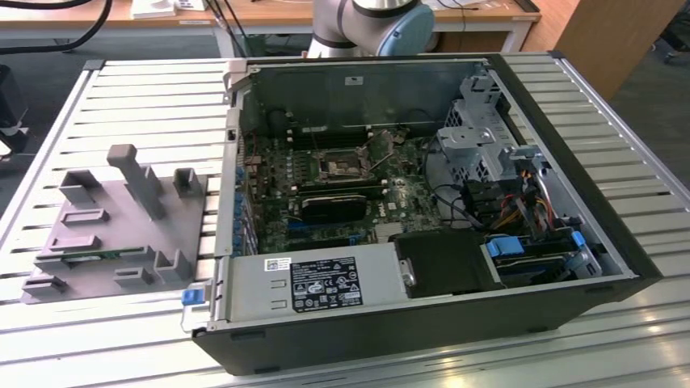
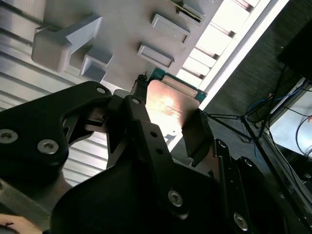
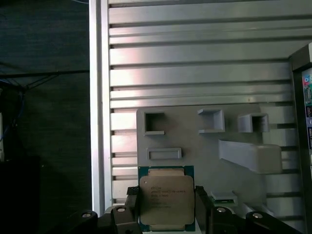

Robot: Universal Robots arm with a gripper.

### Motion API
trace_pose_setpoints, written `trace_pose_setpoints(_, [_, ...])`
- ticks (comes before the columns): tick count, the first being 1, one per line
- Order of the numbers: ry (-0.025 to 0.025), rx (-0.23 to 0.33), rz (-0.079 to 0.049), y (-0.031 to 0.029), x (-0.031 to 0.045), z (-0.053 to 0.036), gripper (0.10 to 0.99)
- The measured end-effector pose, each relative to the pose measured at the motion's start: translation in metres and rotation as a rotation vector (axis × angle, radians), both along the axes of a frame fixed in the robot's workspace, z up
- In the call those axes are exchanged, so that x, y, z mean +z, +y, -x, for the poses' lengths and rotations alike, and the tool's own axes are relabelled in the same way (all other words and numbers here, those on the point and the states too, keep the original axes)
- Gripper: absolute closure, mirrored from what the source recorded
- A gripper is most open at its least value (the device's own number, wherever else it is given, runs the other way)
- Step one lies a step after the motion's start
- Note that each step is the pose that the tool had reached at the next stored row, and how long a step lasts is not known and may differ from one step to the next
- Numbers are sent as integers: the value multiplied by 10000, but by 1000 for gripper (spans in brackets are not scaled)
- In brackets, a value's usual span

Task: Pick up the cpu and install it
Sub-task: 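Pick up the cpu and move it towards the insertion slot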

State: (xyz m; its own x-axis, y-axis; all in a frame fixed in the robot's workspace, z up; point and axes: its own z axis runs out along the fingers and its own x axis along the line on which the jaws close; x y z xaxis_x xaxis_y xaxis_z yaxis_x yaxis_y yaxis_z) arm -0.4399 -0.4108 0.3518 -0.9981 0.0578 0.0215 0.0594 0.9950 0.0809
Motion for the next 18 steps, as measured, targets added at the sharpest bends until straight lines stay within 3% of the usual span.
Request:
trace_pose_setpoints(7, [0,1,0,1,54,0,545])
trace_pose_setpoints(18, [0,0,-1,2,258,0,545])
